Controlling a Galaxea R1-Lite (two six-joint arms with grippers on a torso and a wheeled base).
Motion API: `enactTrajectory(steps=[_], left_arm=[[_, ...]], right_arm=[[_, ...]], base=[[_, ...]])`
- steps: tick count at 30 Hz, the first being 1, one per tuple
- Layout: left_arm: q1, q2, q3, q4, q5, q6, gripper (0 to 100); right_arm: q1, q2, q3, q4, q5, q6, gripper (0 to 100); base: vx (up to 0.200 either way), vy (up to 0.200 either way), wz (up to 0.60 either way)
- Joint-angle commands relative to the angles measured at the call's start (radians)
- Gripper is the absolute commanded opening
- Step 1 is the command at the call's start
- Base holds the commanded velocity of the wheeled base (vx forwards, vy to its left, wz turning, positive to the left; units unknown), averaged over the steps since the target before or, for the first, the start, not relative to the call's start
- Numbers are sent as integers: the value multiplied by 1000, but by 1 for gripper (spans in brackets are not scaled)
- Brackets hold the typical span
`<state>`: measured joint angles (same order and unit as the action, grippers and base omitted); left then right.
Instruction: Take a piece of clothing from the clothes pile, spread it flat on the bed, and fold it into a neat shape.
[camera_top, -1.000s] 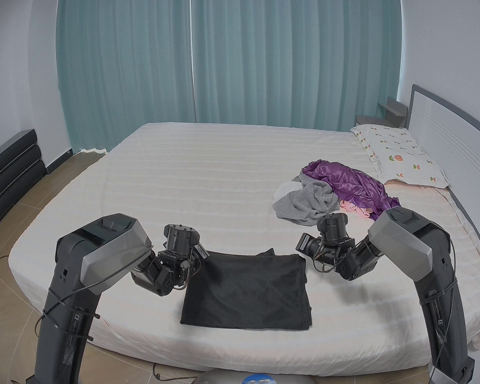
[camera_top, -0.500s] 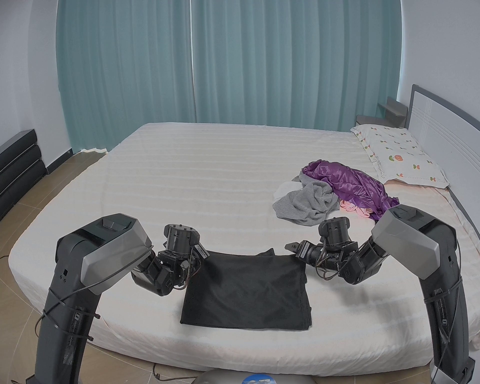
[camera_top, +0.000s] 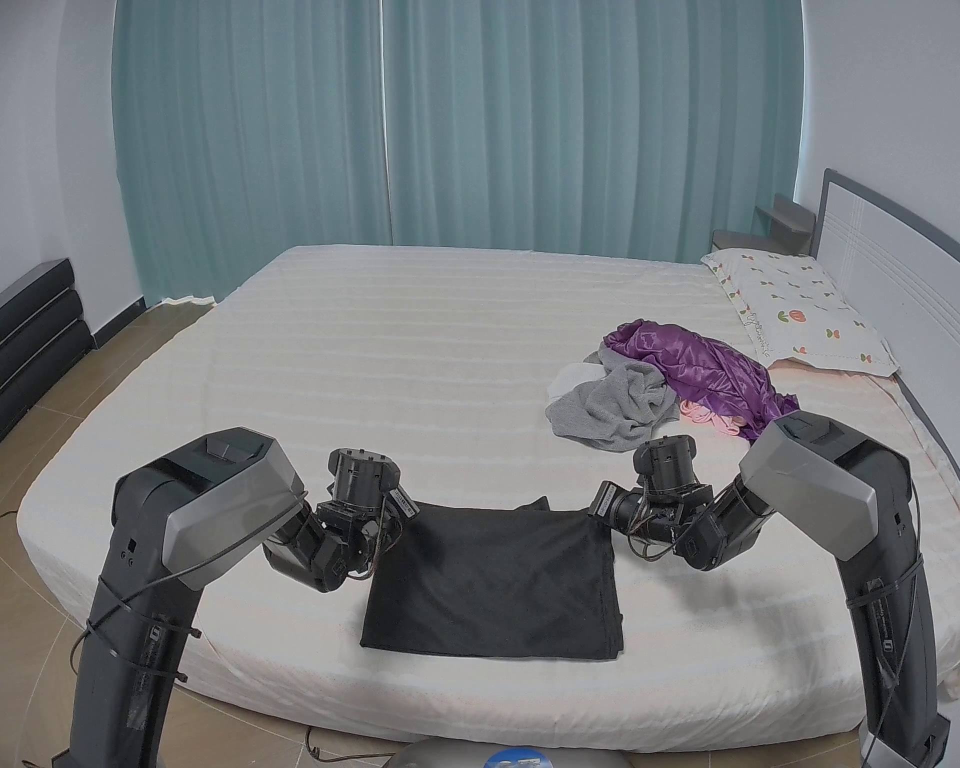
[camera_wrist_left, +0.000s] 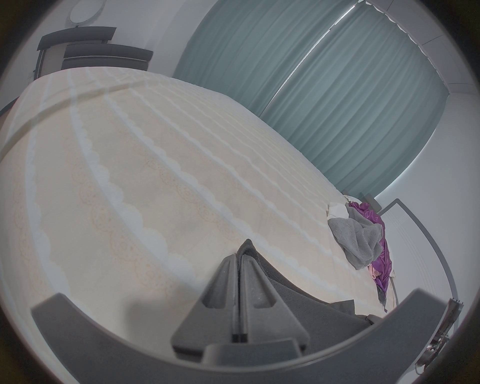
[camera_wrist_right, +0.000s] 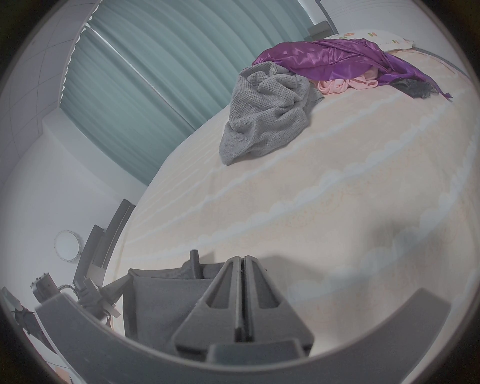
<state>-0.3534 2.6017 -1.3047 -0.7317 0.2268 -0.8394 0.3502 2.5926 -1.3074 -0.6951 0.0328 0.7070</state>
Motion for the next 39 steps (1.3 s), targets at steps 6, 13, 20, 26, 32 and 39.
enactTrajectory(steps=[6, 13, 20, 26, 32, 39], left_arm=[[5, 14, -15, 3, 0, 9, 0], [13, 26, -44, 9, -1, 8, 0], [13, 26, -47, 9, -3, 5, 100], [13, 24, -45, 5, -3, 2, 100], [16, -8, -27, 9, -9, -63, 100], [74, -178, 136, 9, -110, -112, 100]], right_arm=[[-16, 31, -58, 2, -40, 9, 0], [-11, 60, -88, 9, -68, 9, 0], [-14, 67, -101, 2, -73, 9, 100], [-22, 18, -59, -43, -68, 34, 100], [-59, -104, 158, -99, -2, 31, 100], [-66, -242, 608, -359, 196, 23, 100]], base=[[0, 0, 0], [0, 0, 0], [0, 0, 0], [0, 0, 0], [0, 0, 0], [0, 0, 0]])
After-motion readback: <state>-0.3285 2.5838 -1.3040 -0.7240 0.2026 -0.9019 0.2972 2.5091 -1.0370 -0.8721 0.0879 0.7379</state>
